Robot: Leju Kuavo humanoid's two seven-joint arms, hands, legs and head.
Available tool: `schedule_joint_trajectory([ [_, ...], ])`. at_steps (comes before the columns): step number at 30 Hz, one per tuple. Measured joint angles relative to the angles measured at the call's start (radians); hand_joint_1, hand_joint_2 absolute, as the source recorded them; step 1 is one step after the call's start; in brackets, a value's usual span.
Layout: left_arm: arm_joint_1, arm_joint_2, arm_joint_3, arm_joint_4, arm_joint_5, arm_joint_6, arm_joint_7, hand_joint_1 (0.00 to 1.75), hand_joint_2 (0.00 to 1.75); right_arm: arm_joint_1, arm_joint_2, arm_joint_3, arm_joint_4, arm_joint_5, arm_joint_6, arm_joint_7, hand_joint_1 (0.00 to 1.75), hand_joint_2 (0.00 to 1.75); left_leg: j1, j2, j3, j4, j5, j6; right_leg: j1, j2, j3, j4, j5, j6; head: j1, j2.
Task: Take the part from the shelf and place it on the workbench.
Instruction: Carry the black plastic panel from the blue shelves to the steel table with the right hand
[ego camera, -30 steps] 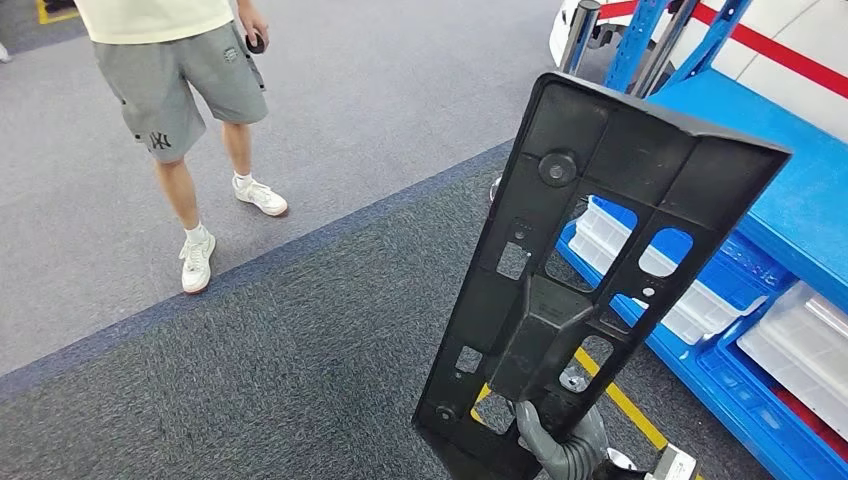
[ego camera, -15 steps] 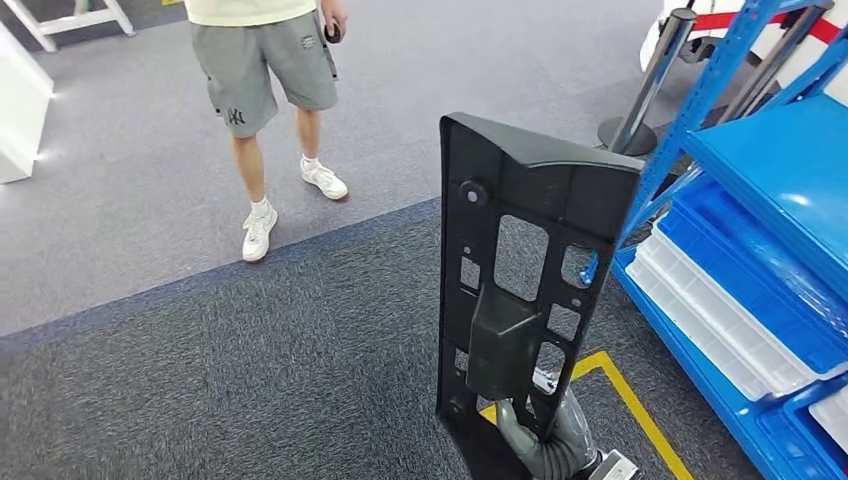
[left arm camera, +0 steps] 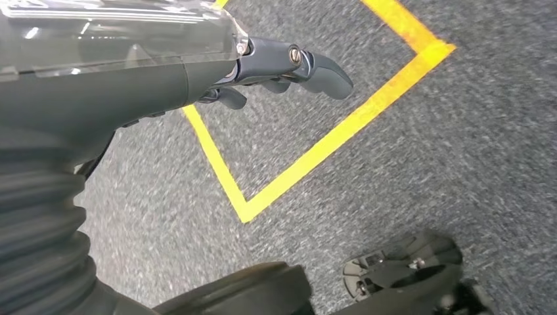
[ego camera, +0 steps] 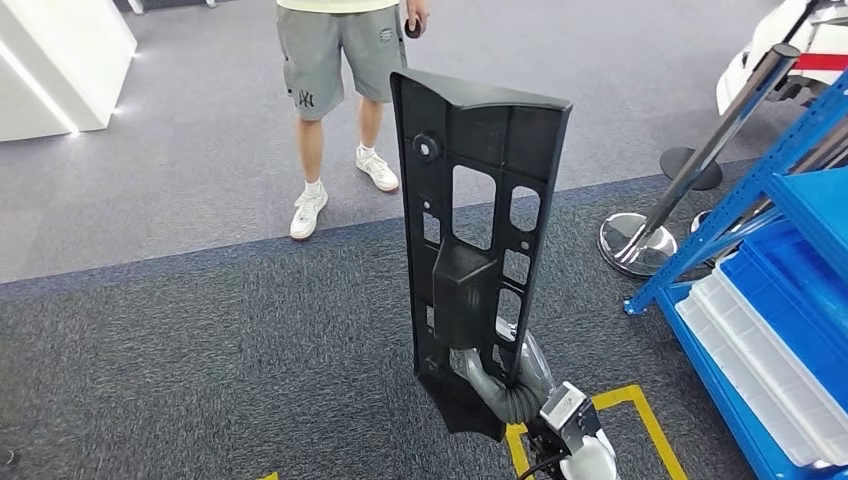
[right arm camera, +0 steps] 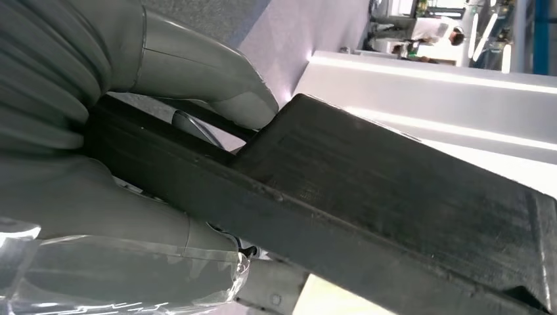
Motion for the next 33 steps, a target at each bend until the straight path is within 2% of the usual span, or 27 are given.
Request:
schedule_joint_trajectory([
  [2, -0.002, -0.001, -0.002, 0.000, 0.000, 0.000, 0.000, 0.00, 1.75, -0.047, 0.000, -0.008, 0.040, 0.001, 0.002, 0.002, 1.75, 1.75, 0.006, -0.028, -0.002, 0.013, -0.005, -0.009, -0.011, 0.018, 0.045, -0.111, 0.077, 0.008, 0.000, 0.000],
  [3, -0.004, -0.001, -0.003, 0.000, 0.000, 0.000, 0.000, 0.00, 1.75, -0.070, 0.000, -0.011, 0.060, 0.002, 0.003, 0.002, 1.75, 1.75, 0.008, -0.040, -0.007, 0.024, -0.009, -0.016, -0.016, 0.045, 0.070, -0.171, 0.104, 0.011, 0.000, 0.000],
  [5, -0.009, -0.001, -0.005, 0.000, 0.001, 0.000, 0.000, 0.00, 1.75, -0.104, 0.000, -0.017, 0.093, 0.003, 0.003, 0.002, 1.75, 1.75, 0.012, -0.063, -0.026, 0.041, -0.013, -0.030, -0.020, 0.086, 0.093, -0.234, 0.116, 0.008, 0.000, 0.000],
  [6, -0.010, -0.001, -0.005, 0.000, 0.001, 0.000, 0.000, 0.00, 1.75, -0.115, 0.000, -0.021, 0.107, 0.003, 0.003, 0.003, 1.75, 1.75, 0.014, -0.075, -0.035, 0.044, -0.012, -0.037, -0.018, 0.090, 0.093, -0.238, 0.110, 0.003, 0.000, 0.000],
  [7, -0.010, -0.001, -0.006, 0.000, 0.001, 0.000, 0.000, 0.00, 1.75, -0.125, 0.000, -0.023, 0.117, 0.003, 0.003, 0.003, 1.75, 1.75, 0.017, -0.086, -0.043, 0.044, -0.010, -0.043, -0.017, 0.080, 0.092, -0.240, 0.109, -0.004, -0.001, 0.000],
  [8, -0.009, -0.002, -0.006, 0.000, 0.001, 0.000, 0.000, 0.00, 1.75, -0.135, 0.001, -0.025, 0.128, 0.003, 0.004, 0.003, 1.75, 1.75, 0.018, -0.084, -0.046, 0.046, -0.010, -0.049, -0.016, 0.068, 0.093, -0.243, 0.110, -0.011, -0.001, 0.000],
  [10, -0.010, -0.002, -0.006, 0.000, 0.002, 0.000, 0.000, 0.00, 1.75, -0.162, 0.004, -0.027, 0.152, 0.003, 0.007, 0.001, 1.75, 1.75, 0.017, -0.039, -0.068, 0.087, -0.031, -0.057, -0.016, 0.043, 0.099, -0.251, 0.112, -0.024, -0.001, 0.000],
  [12, -0.014, -0.002, -0.006, 0.000, 0.002, 0.000, -0.001, 0.00, 1.75, -0.203, 0.004, -0.031, 0.193, 0.001, 0.011, -0.002, 1.75, 1.75, 0.017, 0.015, -0.124, 0.203, -0.082, -0.063, -0.011, 0.016, 0.103, -0.253, 0.110, -0.032, -0.001, 0.000],
  [13, -0.017, -0.002, -0.006, 0.000, 0.001, -0.002, -0.002, 0.00, 1.75, -0.233, 0.003, -0.034, 0.226, 0.000, 0.009, -0.004, 1.75, 1.75, 0.019, 0.024, -0.158, 0.269, -0.105, -0.064, -0.007, 0.002, 0.103, -0.253, 0.109, -0.033, -0.001, 0.000],
  [14, -0.020, -0.002, -0.007, 0.000, -0.003, -0.004, -0.002, 0.00, 1.75, -0.266, 0.002, -0.037, 0.265, -0.001, 0.004, -0.004, 1.75, 1.75, 0.019, 0.027, -0.183, 0.313, -0.114, -0.064, -0.005, -0.012, 0.104, -0.253, 0.108, -0.035, -0.001, 0.000],
  [15, -0.024, -0.002, -0.008, 0.000, -0.008, -0.007, -0.002, 0.00, 1.75, -0.305, 0.001, -0.042, 0.309, -0.002, -0.004, -0.006, 1.75, 1.75, 0.019, 0.029, -0.191, 0.322, -0.104, -0.063, -0.003, -0.025, 0.105, -0.253, 0.107, -0.035, -0.001, 0.000],
  [16, -0.025, -0.002, -0.009, 0.000, -0.013, -0.012, 0.000, 0.00, 1.75, -0.348, 0.000, -0.047, 0.357, -0.004, -0.014, -0.008, 1.75, 1.75, 0.019, 0.031, -0.178, 0.290, -0.075, -0.060, -0.001, -0.036, 0.107, -0.253, 0.105, -0.035, -0.001, 0.000],
  [17, -0.026, -0.001, -0.010, 0.000, -0.017, -0.015, 0.001, 0.00, 1.75, -0.395, -0.001, -0.053, 0.405, -0.005, -0.024, -0.011, 1.75, 1.75, 0.017, 0.042, -0.148, 0.225, -0.035, -0.055, 0.000, -0.045, 0.109, -0.253, 0.103, -0.034, -0.001, 0.000],
  [18, -0.027, -0.001, -0.012, 0.000, -0.020, -0.018, 0.003, 0.00, 1.75, -0.445, -0.001, -0.059, 0.457, -0.008, -0.034, -0.016, 1.75, 1.75, 0.011, 0.065, -0.116, 0.157, -0.005, -0.050, 0.001, -0.054, 0.112, -0.254, 0.101, -0.032, -0.001, 0.000],
  [19, -0.028, -0.001, -0.014, 0.000, -0.022, -0.021, 0.003, 0.00, 1.75, -0.495, -0.001, -0.067, 0.511, -0.012, -0.045, -0.021, 1.75, 1.75, 0.003, 0.088, -0.090, 0.100, 0.014, -0.044, 0.002, -0.062, 0.113, -0.254, 0.100, -0.029, -0.001, 0.000],
  [20, -0.030, 0.000, -0.015, 0.000, -0.023, -0.021, 0.003, 0.00, 1.75, -0.545, 0.000, -0.075, 0.570, -0.016, -0.058, -0.025, 1.75, 1.75, -0.005, 0.106, -0.076, 0.064, 0.021, -0.037, 0.004, -0.070, 0.113, -0.254, 0.100, -0.025, -0.001, 0.000],
  [21, -0.033, 0.000, -0.017, 0.000, -0.024, -0.022, 0.002, 0.00, 1.75, -0.591, 0.000, -0.082, 0.628, -0.019, -0.071, -0.028, 1.75, 1.75, -0.013, 0.113, -0.073, 0.051, 0.017, -0.032, 0.005, -0.080, 0.111, -0.256, 0.100, -0.021, -0.001, 0.000],
  [23, -0.034, 0.000, -0.019, 0.000, -0.023, -0.022, -0.001, 0.00, 1.75, -0.673, 0.004, -0.094, 0.737, -0.018, -0.098, -0.030, 1.75, 1.75, -0.015, 0.092, -0.072, 0.035, 0.020, -0.017, 0.005, -0.101, 0.113, -0.258, 0.097, -0.010, -0.001, 0.000],
  [24, -0.033, 0.001, -0.020, 0.000, -0.023, -0.020, -0.001, 0.00, 1.75, -0.707, 0.006, -0.098, 0.784, -0.011, -0.113, -0.027, 1.75, 1.75, -0.013, 0.080, -0.067, 0.026, 0.024, -0.010, 0.003, -0.095, 0.112, -0.252, 0.090, -0.006, -0.001, 0.000],
  [25, -0.033, 0.001, -0.021, 0.000, -0.022, -0.020, -0.002, 0.00, 1.75, -0.739, 0.009, -0.101, 0.830, 0.000, -0.132, -0.021, 1.75, 1.75, -0.011, 0.070, -0.061, 0.017, 0.028, -0.003, 0.002, -0.077, 0.104, -0.230, 0.076, -0.004, -0.001, 0.000],
  [27, -0.037, 0.001, -0.023, 0.000, -0.021, -0.018, -0.002, 0.00, 1.75, -0.797, 0.010, -0.104, 0.918, 0.028, -0.180, 0.004, 1.75, 1.75, -0.008, 0.049, -0.054, 0.009, 0.032, 0.005, 0.000, -0.025, 0.051, -0.123, 0.028, -0.002, 0.000, 0.000],
  [28, -0.040, 0.001, -0.023, 0.000, -0.020, -0.018, -0.002, 0.00, 1.75, -0.822, 0.011, -0.106, 0.959, 0.039, -0.201, 0.018, 1.75, 1.75, -0.008, 0.036, -0.053, 0.010, 0.032, 0.007, 0.000, -0.010, 0.010, -0.052, 0.004, -0.002, 0.000, 0.000],
  [29, -0.042, 0.001, -0.023, 0.000, -0.020, -0.018, -0.001, 0.00, 1.75, -0.840, 0.011, -0.108, 0.994, 0.047, -0.217, 0.030, 1.75, 1.75, -0.008, 0.020, -0.053, 0.011, 0.031, 0.008, -0.001, -0.003, -0.025, 0.002, -0.005, -0.001, 0.000, 0.000],
  [30, -0.042, 0.000, -0.023, 0.000, -0.020, -0.018, -0.001, 0.00, 1.75, -0.854, 0.010, -0.111, 1.022, 0.051, -0.226, 0.037, 1.75, 1.75, -0.007, 0.004, -0.052, 0.014, 0.029, 0.008, -0.002, -0.001, -0.047, 0.027, 0.003, 0.000, 0.000, 0.000],
  [31, -0.041, 0.000, -0.023, 0.000, -0.019, -0.018, 0.000, 0.00, 1.75, -0.866, 0.010, -0.113, 1.043, 0.053, -0.231, 0.040, 1.75, 1.75, -0.006, -0.011, -0.050, 0.018, 0.026, 0.006, -0.003, 0.001, -0.051, 0.010, 0.033, 0.001, 0.000, 0.000],
  [32, -0.040, 0.000, -0.023, 0.000, -0.018, -0.018, 0.000, 0.00, 1.75, -0.877, 0.009, -0.114, 1.060, 0.054, -0.233, 0.042, 1.75, 1.75, -0.004, -0.025, -0.049, 0.025, 0.020, 0.002, -0.006, 0.007, -0.038, -0.041, 0.077, 0.003, 0.000, 0.000],
  [33, -0.038, 0.000, -0.023, 0.000, -0.016, -0.018, -0.001, 0.00, 1.75, -0.888, 0.009, -0.115, 1.075, 0.054, -0.234, 0.042, 1.75, 1.75, -0.001, -0.037, -0.050, 0.033, 0.013, -0.003, -0.010, 0.024, -0.017, -0.103, 0.117, 0.005, 0.000, 0.000],
])
